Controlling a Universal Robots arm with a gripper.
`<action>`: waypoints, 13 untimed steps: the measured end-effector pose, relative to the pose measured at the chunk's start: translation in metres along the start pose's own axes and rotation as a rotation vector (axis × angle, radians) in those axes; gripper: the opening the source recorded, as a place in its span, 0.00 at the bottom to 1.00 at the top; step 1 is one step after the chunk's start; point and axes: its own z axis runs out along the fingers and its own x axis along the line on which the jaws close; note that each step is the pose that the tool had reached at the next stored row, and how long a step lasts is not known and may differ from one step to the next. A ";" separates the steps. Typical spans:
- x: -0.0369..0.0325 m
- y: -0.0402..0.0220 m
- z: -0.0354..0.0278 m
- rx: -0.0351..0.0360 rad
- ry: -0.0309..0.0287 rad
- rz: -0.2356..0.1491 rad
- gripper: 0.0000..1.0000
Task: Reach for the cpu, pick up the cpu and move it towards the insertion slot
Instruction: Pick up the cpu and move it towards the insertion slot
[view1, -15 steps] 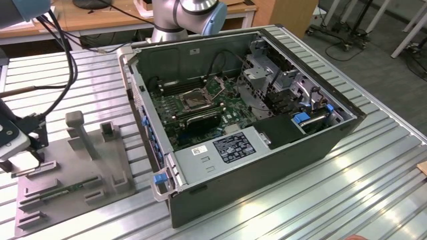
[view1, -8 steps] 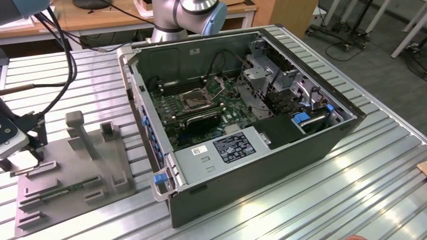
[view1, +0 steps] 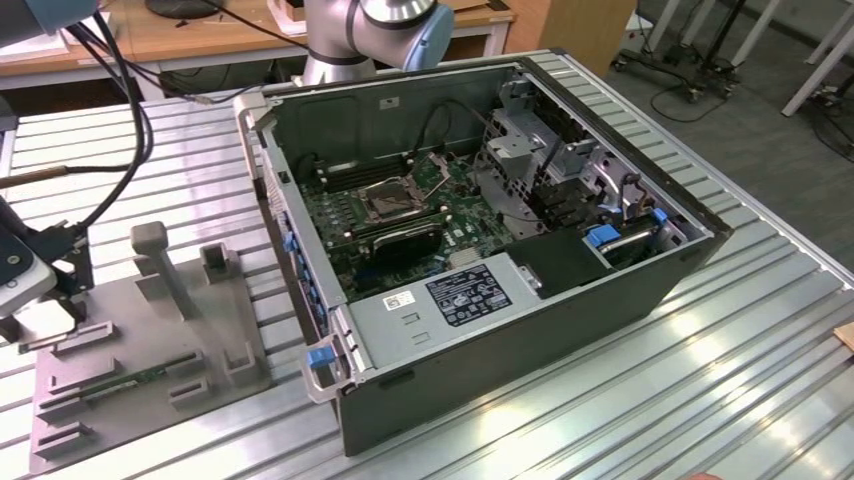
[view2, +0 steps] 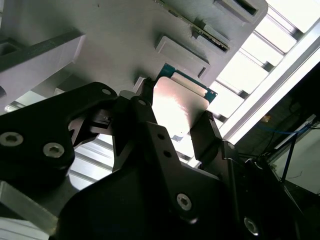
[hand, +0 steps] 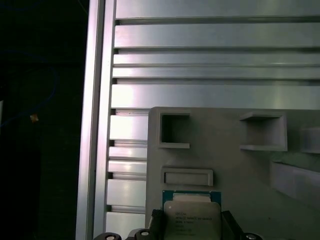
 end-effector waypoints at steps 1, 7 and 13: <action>0.0000 0.0000 -0.0004 -0.0002 -0.0003 0.000 0.54; -0.0001 0.0001 -0.0025 -0.0002 -0.0004 0.000 0.54; -0.0001 0.0002 -0.0039 -0.0002 -0.0004 0.000 0.54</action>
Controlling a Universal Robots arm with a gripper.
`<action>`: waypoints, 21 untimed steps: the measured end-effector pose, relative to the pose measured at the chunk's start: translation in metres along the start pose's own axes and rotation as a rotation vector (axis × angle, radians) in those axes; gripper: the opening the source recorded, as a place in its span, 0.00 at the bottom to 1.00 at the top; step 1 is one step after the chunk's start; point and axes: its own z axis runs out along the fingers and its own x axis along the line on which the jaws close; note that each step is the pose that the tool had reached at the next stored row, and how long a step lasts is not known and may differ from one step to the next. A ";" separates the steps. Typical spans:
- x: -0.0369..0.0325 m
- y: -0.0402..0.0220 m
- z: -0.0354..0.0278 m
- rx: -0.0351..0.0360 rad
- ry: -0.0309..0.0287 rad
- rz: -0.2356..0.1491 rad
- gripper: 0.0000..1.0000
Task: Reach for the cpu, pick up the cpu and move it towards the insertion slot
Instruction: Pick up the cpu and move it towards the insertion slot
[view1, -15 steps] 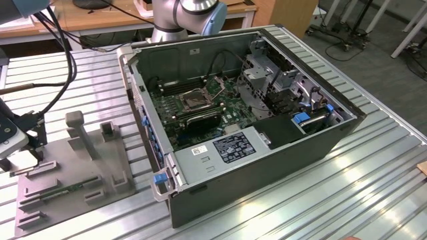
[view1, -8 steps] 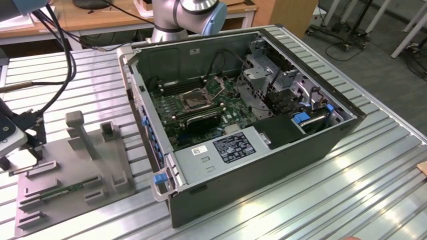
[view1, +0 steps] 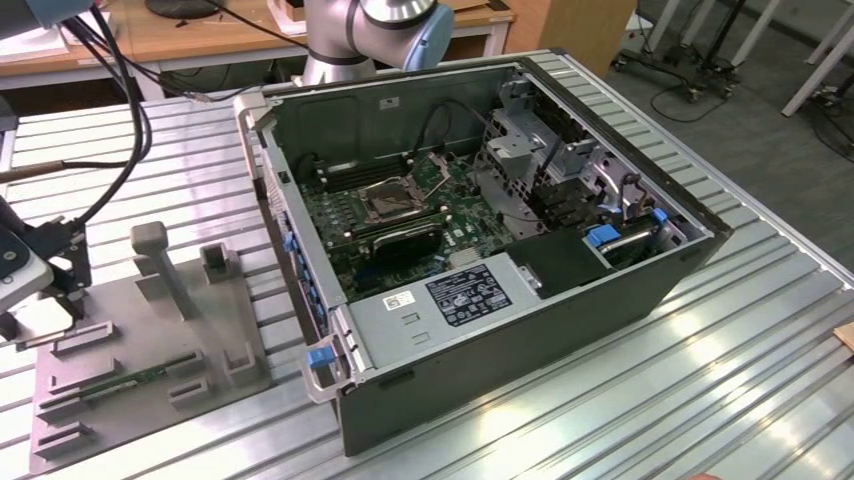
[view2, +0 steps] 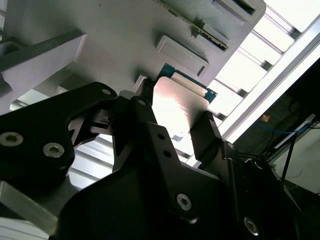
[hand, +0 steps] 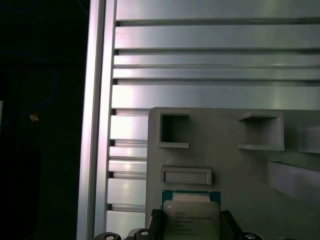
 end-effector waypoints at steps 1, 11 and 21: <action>0.0000 0.0000 -0.0004 0.0001 0.0002 0.000 0.54; -0.0001 0.0002 -0.0047 -0.0002 -0.0003 0.000 0.54; -0.0001 0.0003 -0.0074 0.0001 0.0001 0.000 0.54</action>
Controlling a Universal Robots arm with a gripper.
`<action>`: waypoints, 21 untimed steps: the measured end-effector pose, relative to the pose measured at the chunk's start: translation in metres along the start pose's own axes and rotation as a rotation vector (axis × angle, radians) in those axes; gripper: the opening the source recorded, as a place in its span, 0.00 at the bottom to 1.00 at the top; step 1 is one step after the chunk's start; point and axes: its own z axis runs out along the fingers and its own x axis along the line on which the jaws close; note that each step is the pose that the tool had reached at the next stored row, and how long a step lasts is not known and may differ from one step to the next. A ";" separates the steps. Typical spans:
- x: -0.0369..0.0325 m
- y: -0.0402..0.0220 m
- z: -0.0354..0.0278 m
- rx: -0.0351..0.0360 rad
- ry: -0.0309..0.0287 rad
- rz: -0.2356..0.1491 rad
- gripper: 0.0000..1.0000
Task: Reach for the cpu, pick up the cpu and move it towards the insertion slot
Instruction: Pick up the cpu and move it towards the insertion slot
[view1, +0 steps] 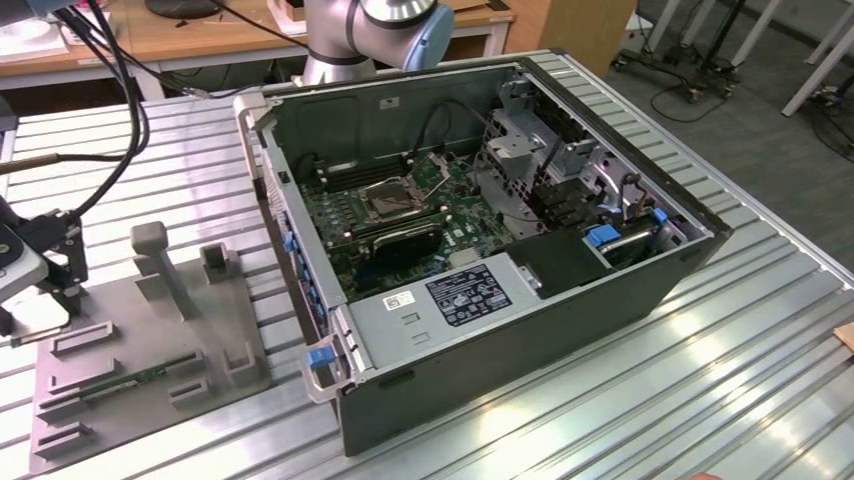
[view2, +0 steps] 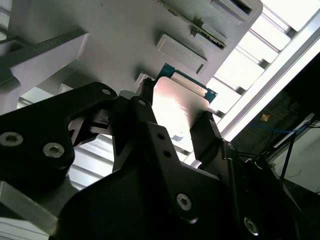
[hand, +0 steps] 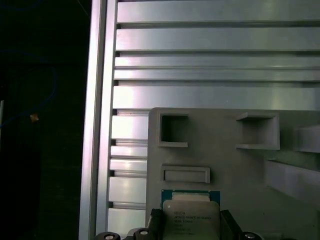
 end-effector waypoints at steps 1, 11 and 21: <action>0.0000 0.0000 -0.0005 0.0000 0.0000 0.000 0.54; -0.0001 0.0002 -0.0052 -0.0001 -0.0001 0.000 0.54; -0.0002 0.0004 -0.0096 0.0000 -0.0001 0.000 0.54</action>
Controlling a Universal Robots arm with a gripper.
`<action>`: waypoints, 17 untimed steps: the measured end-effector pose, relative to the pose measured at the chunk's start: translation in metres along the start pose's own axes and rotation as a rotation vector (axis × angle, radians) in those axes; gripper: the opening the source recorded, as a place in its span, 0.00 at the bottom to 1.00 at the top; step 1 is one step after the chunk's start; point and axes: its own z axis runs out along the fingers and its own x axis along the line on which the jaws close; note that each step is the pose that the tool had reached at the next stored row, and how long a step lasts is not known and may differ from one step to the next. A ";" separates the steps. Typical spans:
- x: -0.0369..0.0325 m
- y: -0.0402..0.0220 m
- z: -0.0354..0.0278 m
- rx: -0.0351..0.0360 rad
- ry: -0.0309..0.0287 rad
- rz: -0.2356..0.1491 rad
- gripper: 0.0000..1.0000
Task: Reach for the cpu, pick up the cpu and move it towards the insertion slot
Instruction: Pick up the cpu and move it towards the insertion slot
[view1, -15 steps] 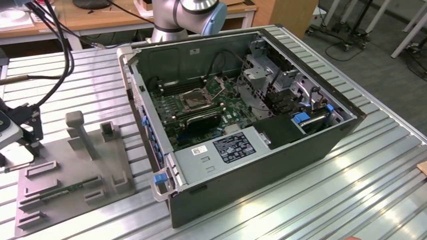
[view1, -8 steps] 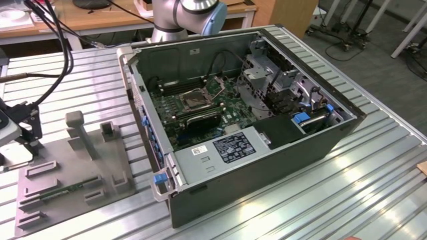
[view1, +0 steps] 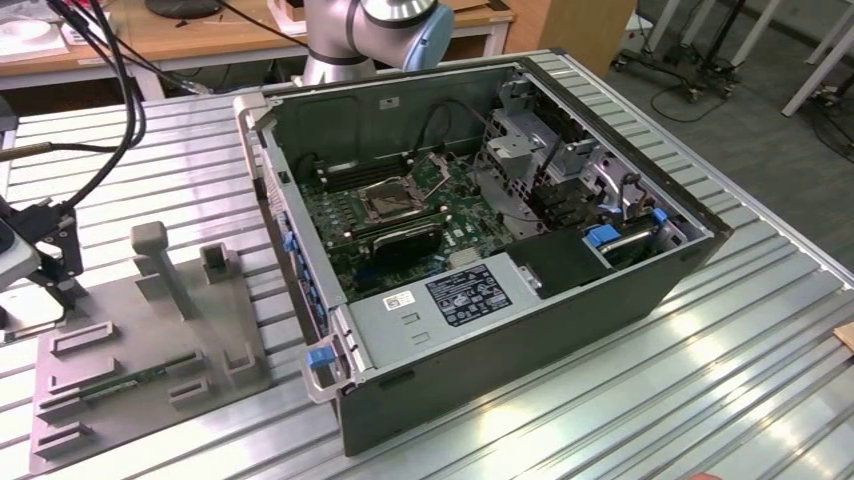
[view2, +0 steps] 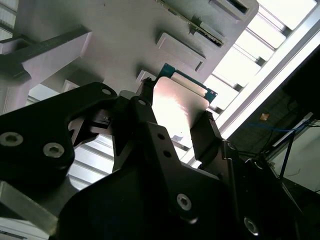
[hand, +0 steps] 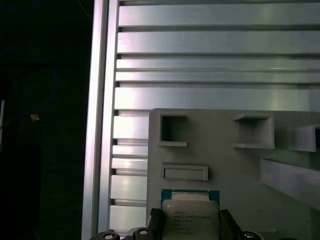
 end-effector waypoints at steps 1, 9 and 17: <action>0.0000 0.0000 -0.0001 0.0000 0.0001 0.000 0.54; 0.0000 0.0001 -0.0016 0.0000 0.0000 0.000 0.54; -0.0001 0.0001 -0.0040 -0.0002 -0.0003 0.000 0.54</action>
